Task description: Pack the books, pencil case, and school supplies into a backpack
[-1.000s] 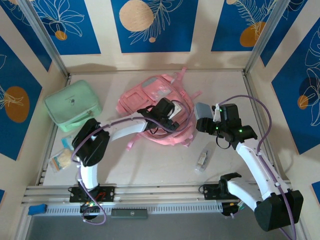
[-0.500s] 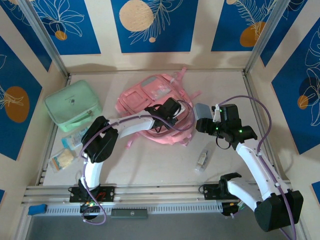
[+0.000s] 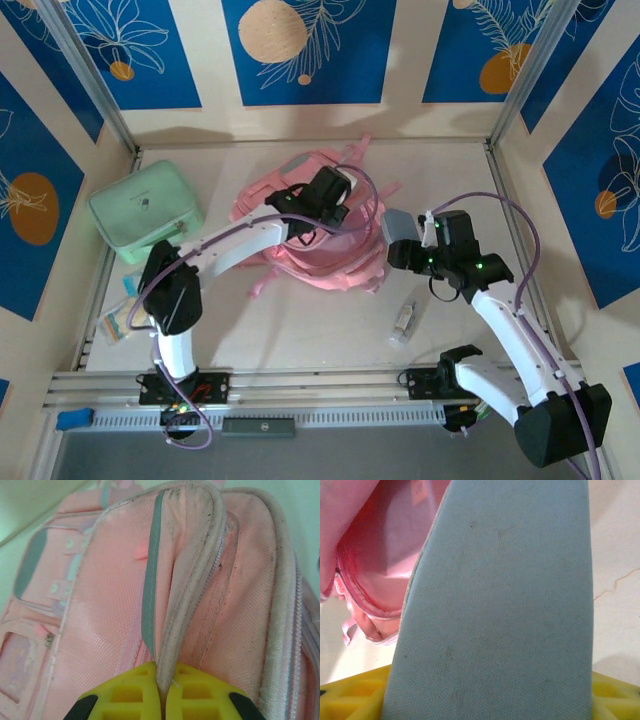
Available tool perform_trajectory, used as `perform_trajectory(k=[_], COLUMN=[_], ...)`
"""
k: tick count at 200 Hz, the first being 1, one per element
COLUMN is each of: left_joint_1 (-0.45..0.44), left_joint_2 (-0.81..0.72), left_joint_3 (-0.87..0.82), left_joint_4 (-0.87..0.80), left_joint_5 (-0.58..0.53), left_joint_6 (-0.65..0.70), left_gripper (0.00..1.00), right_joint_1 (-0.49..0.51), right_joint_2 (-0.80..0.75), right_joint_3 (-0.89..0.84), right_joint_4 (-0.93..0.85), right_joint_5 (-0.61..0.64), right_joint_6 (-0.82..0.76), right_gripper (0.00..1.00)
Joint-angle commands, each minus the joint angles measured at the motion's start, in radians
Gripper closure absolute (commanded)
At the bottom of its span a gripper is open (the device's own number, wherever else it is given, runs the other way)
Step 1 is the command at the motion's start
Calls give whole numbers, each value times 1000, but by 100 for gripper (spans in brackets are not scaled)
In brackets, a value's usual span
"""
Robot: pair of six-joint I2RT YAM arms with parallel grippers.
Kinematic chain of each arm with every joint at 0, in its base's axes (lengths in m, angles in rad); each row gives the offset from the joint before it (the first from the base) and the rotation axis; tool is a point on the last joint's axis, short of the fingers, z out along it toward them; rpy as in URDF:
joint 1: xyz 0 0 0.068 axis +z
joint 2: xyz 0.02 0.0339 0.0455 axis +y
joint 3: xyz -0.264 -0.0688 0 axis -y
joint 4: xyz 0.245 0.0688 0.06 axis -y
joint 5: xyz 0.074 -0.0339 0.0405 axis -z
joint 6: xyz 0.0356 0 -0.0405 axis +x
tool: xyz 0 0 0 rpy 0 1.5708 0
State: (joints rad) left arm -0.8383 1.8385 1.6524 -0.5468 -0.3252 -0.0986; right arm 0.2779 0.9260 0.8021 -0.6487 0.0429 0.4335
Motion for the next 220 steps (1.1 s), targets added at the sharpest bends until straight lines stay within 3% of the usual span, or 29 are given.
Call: perform_trajectory(k=[1,37,77,113,149,171,220], left_joint_1=[1,1,2,15,40,51,55], left_joint_2=[-90,-142,-179,-180,-203,-226,-244], left_joint_3=[60,24,-29,-51,-104,-148,-175], left_joint_4=[-55,-4,60,75,106,139,165], left_joint_5=[23,84,97,105,146,169,210], left_joint_6=[-173,-312,-381,-407,-413,-421,-427], left_gripper=[100,100,100,100,100,100,100], right_joint_1=[48,170,291,331,309,250,165], right_joint_2=[16,117,404,608,559,495,511], right_joint_3=[-15,-31,69,136,63,-2,-66], right_joint_4=[40,239,468,611,654,648,692], right_joint_5=[32,76,109,59,-25,-116,-300], right_joint_6=[40,91,99,125,168,202,348], right_gripper=[36,35,35,16,8,15,45])
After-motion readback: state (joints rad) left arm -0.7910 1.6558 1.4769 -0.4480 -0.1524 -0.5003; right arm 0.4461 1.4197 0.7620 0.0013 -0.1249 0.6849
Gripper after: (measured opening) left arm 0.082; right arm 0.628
